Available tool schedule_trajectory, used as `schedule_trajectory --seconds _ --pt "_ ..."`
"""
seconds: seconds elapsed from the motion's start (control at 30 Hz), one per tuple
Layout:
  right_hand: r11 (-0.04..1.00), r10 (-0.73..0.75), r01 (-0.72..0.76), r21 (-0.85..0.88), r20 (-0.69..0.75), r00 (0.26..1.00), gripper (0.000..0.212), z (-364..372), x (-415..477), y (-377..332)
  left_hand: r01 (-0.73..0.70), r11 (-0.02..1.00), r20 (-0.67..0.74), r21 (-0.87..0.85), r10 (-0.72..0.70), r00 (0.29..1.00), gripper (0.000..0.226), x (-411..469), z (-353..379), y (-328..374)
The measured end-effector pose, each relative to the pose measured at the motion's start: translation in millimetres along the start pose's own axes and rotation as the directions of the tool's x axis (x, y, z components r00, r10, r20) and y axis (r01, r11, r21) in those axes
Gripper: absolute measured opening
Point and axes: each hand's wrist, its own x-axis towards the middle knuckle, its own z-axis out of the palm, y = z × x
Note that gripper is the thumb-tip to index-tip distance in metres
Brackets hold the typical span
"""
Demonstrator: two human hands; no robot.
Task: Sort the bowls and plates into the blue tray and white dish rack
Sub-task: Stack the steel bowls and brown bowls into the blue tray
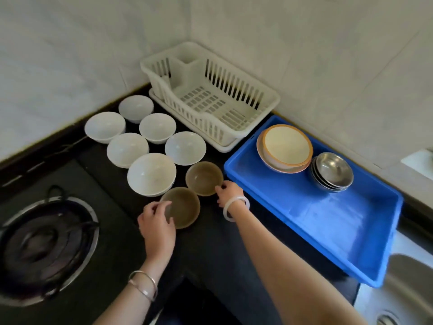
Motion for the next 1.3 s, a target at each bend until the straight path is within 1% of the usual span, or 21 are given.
schedule_trajectory --seconds 0.07,0.17,0.23,0.3,0.37,0.47,0.53,0.6,0.67,0.73,0.8,0.97,1.07,1.13,1.2,1.3 --pt "0.998 0.040 -0.038 0.052 -0.028 0.999 0.020 3.8 5.2 -5.5 0.039 0.999 0.006 -0.038 -0.039 0.999 0.048 3.5 -0.7 -11.1" --pt "0.981 0.072 -0.064 0.184 -0.039 0.997 0.011 6.0 6.7 -7.8 0.163 0.964 0.064 -0.209 -0.153 0.986 0.056 9.3 -1.3 -19.2" --pt "0.972 0.065 -0.048 0.228 -0.071 0.995 0.015 6.3 4.4 -6.3 0.260 0.915 0.125 -0.308 -0.232 0.965 0.058 12.9 -1.5 -22.9" --pt "0.967 0.055 -0.025 0.254 -0.111 0.992 0.017 4.5 -1.4 -4.1 0.324 0.879 0.187 -0.349 -0.273 0.944 0.054 15.9 -0.6 -28.3" --pt "0.954 0.037 0.008 0.299 -0.143 0.989 0.019 0.9 -10.3 -2.8 0.345 0.876 0.230 -0.337 -0.278 0.932 0.045 18.2 1.0 -34.3" --pt "0.937 -0.033 0.089 0.336 -0.168 0.985 0.024 -6.2 -27.6 -5.3 0.387 0.840 0.291 -0.380 -0.289 0.912 0.038 20.1 3.1 -40.1" --pt "0.940 -0.079 0.118 0.319 -0.135 0.988 0.019 -6.7 -39.0 -7.0 0.409 0.803 0.337 -0.434 -0.277 0.900 0.035 21.8 4.2 -41.5" --pt "0.962 -0.112 0.131 0.241 -0.088 0.990 0.012 -2.1 -47.9 -6.5 0.447 0.732 0.389 -0.514 -0.266 0.882 0.033 22.2 4.4 -41.1" --pt "0.977 -0.137 0.145 0.156 -0.065 0.988 0.011 5.8 -53.0 -4.0 0.484 0.665 0.423 -0.569 -0.268 0.866 0.032 22.2 4.2 -41.2" --pt "0.985 -0.140 0.145 0.097 -0.050 0.989 0.010 13.6 -56.4 -2.3 0.500 0.639 0.437 -0.584 -0.272 0.857 0.029 22.1 3.5 -41.8" --pt "0.990 -0.136 0.137 0.038 -0.038 0.990 0.010 20.7 -58.2 -1.7 0.506 0.633 0.437 -0.587 -0.278 0.855 0.027 22.2 2.2 -41.9" --pt "0.987 -0.127 0.122 -0.105 -0.047 0.991 0.008 35.8 -57.2 -4.3 0.504 0.627 0.416 -0.593 -0.297 0.859 0.033 24.5 0.9 -42.7" --pt "0.986 -0.120 0.112 -0.128 -0.056 0.991 0.007 42.0 -54.4 -5.9 0.495 0.644 0.410 -0.583 -0.293 0.864 0.032 25.6 1.8 -44.0" --pt "0.986 -0.108 0.100 -0.131 -0.059 0.992 0.006 45.1 -52.9 -6.1 0.486 0.672 0.409 -0.559 -0.286 0.866 0.032 26.0 3.1 -43.6" --pt "0.986 -0.103 0.093 -0.136 -0.071 0.992 0.016 47.6 -51.0 -4.8 0.478 0.700 0.408 -0.530 -0.284 0.868 0.035 26.9 4.4 -43.6" --pt "0.979 -0.133 0.111 -0.171 -0.123 0.983 0.032 50.6 -47.9 0.2 0.465 0.730 0.405 -0.500 -0.278 0.871 0.036 29.2 4.3 -43.9"
